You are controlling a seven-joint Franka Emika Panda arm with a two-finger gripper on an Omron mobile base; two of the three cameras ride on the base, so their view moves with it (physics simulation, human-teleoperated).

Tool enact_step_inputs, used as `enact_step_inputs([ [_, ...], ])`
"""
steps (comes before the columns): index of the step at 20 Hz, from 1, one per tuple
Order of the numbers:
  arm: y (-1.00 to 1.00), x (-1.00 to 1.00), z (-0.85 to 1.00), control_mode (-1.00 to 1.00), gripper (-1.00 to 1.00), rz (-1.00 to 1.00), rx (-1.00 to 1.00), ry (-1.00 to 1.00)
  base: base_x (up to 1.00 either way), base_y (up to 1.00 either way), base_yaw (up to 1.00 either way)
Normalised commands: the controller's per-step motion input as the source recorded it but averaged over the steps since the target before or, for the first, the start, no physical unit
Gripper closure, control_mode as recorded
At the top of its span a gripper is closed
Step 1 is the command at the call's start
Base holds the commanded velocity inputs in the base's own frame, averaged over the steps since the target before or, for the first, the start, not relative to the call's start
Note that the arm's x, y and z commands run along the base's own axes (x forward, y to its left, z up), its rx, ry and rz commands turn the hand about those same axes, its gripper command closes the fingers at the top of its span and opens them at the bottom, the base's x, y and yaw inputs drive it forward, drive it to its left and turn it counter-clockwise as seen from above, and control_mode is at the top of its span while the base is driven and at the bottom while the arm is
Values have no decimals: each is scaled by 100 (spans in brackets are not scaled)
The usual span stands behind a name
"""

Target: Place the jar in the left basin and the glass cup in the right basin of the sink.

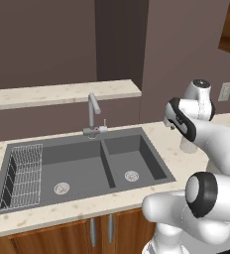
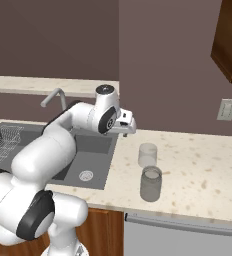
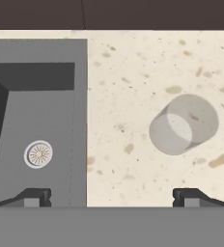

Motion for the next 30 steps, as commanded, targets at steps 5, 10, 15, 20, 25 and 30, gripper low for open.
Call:
enact_step_inputs([
  [5, -16, 11, 0, -100, -100, 0, 7, 0, 0, 0, 0],
  [10, -15, 11, 0, -100, -100, 0, 6, 0, 0, 0, 0],
  [15, -9, 1, -2, -100, -100, -7, -2, 0, 0, 0, 0],
  [20, -11, 0, -3, -100, -100, -7, -12, 6, 0, 0, 0],
  [25, -10, 0, -6, -100, -100, -1, -13, 9, 0, 0, 0],
  [30, -9, 0, -1, -100, -100, -1, 0, 3, 0, 0, 0],
])
